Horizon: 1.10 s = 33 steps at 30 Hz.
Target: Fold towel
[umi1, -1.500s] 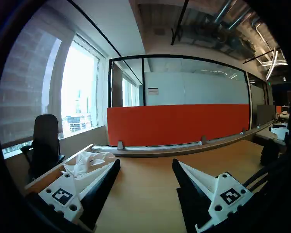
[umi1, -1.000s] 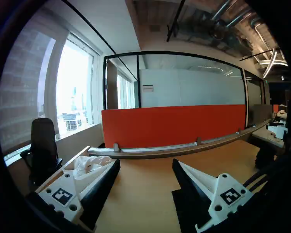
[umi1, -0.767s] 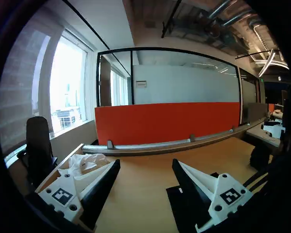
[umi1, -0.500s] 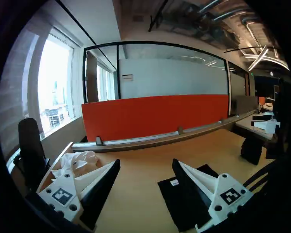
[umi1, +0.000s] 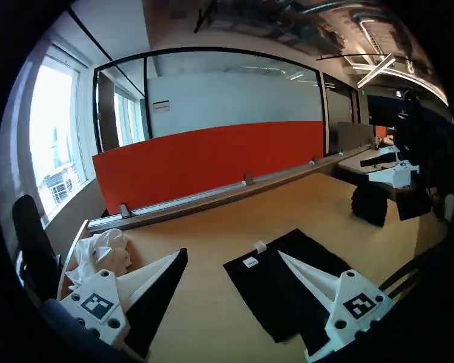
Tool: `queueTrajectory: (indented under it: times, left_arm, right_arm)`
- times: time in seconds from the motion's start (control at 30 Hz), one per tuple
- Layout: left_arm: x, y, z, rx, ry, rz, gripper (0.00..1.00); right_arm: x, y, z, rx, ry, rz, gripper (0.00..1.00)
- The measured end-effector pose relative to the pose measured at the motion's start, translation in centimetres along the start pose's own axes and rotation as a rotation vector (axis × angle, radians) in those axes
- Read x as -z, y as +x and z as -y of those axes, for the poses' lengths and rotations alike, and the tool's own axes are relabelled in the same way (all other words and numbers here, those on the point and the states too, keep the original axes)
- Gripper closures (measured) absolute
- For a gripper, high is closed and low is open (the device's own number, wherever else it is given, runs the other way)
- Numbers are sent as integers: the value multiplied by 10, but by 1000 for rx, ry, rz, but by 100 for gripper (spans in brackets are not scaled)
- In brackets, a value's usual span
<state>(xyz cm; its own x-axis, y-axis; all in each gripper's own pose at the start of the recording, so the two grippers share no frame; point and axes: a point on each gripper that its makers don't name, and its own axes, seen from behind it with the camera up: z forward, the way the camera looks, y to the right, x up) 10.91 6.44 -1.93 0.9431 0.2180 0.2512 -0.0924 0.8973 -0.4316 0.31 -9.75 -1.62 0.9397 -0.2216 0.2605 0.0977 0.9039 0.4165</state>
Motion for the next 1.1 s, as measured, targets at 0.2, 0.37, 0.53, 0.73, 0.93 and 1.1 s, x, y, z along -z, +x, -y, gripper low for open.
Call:
queueTrajectory:
  times: [0.2,0.37,0.53,0.73,0.93,1.1]
  left_arm:
    - [-2,-8,-7,-40,-32,29,0]
    - [-6,-19,-11,-36,-47,48,0]
    - [-12,-32,-19,-40,-61,66,0]
    - [-18,-51,-29,-36,-77,89,0]
    - [-23,-66,-36,-30,-93,105,0]
    - [-26,-82,-40,-33,-97,129,0]
  right_arm:
    - [-3,-9,9,21,43,40,0]
    - [-6,-18,17,25,68,65,0]
    - [-8,-33,23,29,83,89,0]
    - [-12,-53,28,38,95,115,0]
    - [-15,-73,35,41,109,142,0]
    - [-18,-90,42,47,124,166,0]
